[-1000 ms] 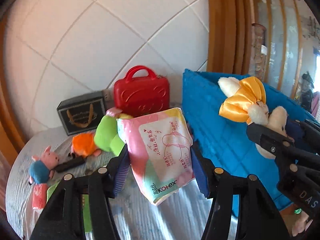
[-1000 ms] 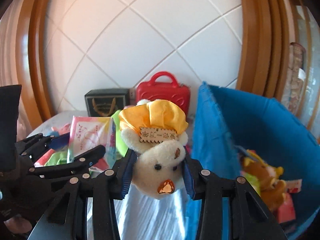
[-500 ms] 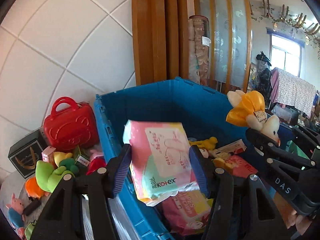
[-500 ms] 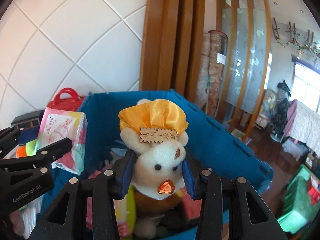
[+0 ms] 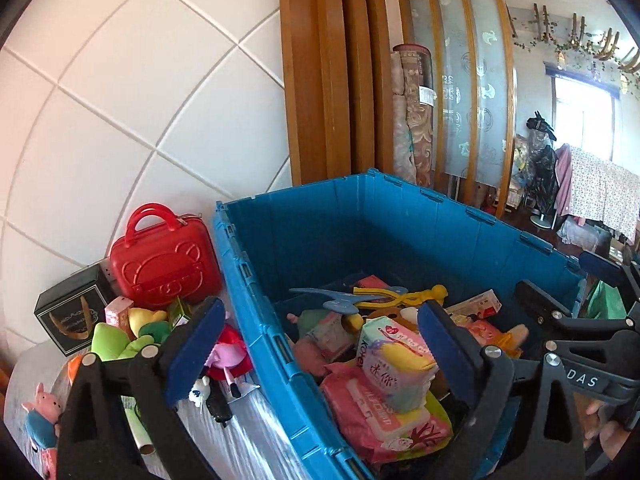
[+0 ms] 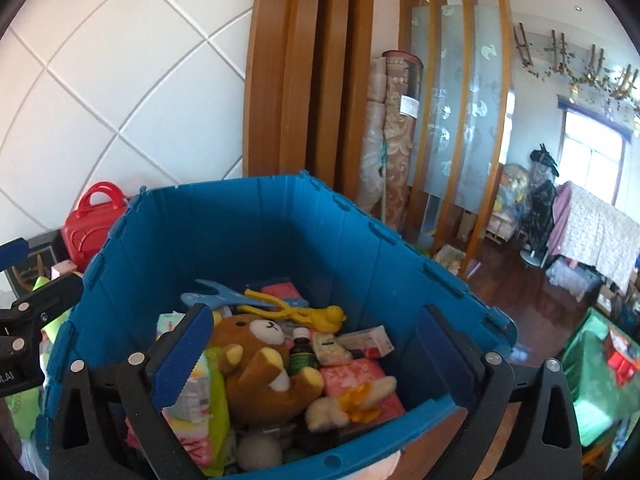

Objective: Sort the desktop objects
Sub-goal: 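Open both tools to drop the Kotex pad pack and bear into the crate, then withdraw both tools from the crate back toward the pile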

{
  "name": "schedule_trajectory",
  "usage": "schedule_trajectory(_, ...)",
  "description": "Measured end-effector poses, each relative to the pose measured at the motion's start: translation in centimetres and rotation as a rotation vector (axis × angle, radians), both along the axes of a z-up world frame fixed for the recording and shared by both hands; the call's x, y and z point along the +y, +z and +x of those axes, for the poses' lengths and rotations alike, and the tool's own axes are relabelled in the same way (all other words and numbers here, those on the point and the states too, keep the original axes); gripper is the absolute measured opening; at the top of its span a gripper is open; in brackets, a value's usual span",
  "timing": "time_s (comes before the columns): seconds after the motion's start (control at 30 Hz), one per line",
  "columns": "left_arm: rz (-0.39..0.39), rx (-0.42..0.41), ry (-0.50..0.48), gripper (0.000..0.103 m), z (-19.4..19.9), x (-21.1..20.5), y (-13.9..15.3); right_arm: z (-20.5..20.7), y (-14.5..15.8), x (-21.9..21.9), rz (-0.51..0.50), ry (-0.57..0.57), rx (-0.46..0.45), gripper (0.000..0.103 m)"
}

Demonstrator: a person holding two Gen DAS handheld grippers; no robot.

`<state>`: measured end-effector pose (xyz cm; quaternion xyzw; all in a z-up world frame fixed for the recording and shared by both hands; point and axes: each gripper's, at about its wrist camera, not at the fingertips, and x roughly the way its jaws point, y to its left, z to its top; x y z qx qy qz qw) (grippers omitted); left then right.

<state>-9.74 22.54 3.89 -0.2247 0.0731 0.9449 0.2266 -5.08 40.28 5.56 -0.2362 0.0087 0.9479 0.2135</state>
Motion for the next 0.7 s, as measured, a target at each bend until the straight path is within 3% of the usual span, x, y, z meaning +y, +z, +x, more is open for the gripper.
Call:
schedule_trajectory(0.2,0.013,0.001,0.071,0.098,3.4,-5.2,0.5,3.3,1.0,-3.8,-0.017,0.042,0.012,0.103)
schedule_trajectory(0.33,0.073,-0.059,0.087,0.098,5.5,-9.5,0.5,5.3,1.6,-7.8,-0.016,0.093,0.001,0.103)
schedule_trajectory(0.7,0.042,-0.065,0.225,0.098,11.3,-17.2,0.8,10.4,2.1,-16.0,-0.038,0.17,-0.012,0.103)
